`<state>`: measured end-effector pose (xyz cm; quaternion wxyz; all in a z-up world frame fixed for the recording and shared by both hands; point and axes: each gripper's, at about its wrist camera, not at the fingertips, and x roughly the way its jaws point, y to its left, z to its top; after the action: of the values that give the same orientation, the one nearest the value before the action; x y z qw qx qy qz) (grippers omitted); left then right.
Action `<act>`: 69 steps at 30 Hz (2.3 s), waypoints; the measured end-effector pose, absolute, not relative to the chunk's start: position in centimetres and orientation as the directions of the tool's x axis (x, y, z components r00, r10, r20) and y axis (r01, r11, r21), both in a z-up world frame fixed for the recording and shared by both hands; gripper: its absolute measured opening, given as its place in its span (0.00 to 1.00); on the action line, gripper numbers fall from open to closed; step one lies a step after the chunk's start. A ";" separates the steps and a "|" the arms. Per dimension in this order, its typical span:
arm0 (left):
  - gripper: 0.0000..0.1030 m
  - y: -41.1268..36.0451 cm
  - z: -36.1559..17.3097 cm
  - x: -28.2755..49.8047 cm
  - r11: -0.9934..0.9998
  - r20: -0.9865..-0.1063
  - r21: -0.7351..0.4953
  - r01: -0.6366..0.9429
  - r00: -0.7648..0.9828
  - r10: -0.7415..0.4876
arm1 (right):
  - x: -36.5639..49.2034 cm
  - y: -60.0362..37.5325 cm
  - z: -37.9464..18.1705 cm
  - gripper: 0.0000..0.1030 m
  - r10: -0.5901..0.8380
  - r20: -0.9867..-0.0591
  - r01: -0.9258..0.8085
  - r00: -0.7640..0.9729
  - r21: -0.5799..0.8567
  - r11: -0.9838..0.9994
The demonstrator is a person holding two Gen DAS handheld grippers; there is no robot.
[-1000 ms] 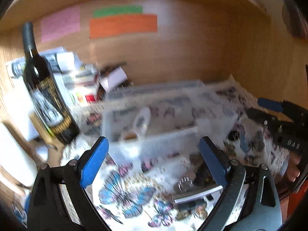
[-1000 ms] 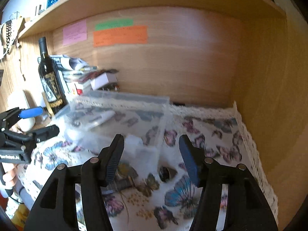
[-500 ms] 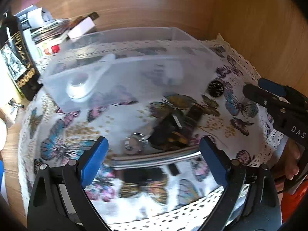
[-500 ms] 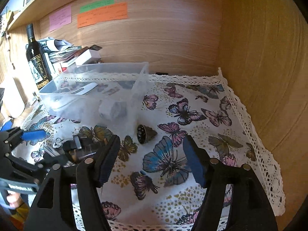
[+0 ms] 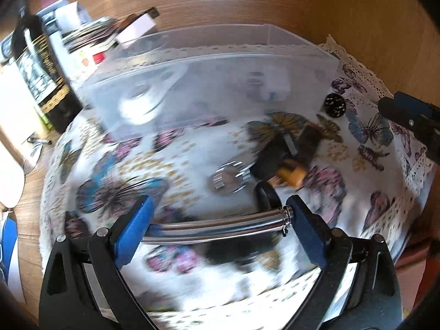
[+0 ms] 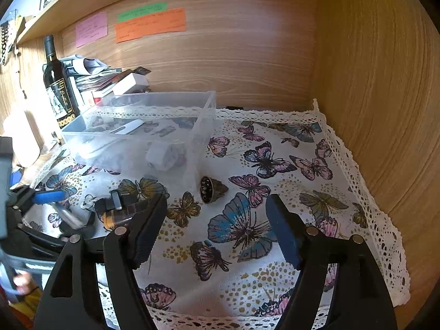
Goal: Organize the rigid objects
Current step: 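Grasp the silver metal rod with the left tool while the right tool grasps the black cone piece, then place the rod into the clear box with the left tool while the right tool drops the cone in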
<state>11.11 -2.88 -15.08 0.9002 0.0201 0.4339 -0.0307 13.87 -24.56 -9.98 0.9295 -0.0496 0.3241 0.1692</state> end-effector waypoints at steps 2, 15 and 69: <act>0.95 -1.7 -15.0 10.6 0.998 -0.776 0.024 0.065 0.630 -0.023 | 14.1 -24.3 -10.1 0.70 0.282 -0.624 -0.348 0.729 0.018 0.937; 0.95 3.7 -12.7 8.0 0.996 -0.749 0.022 0.086 0.662 -0.040 | 13.9 -22.8 -10.5 0.70 0.293 -0.637 -0.368 0.713 0.015 0.930; 0.14 2.1 -12.3 10.8 0.981 -0.735 -0.026 0.190 0.662 -0.147 | 16.7 -22.0 -11.3 0.32 0.285 -0.686 -0.366 0.670 0.029 0.930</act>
<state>10.85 2.13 -12.34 0.9113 0.0264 0.4005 -0.0925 16.70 -21.98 -11.29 0.9120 -0.0555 0.3651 0.1786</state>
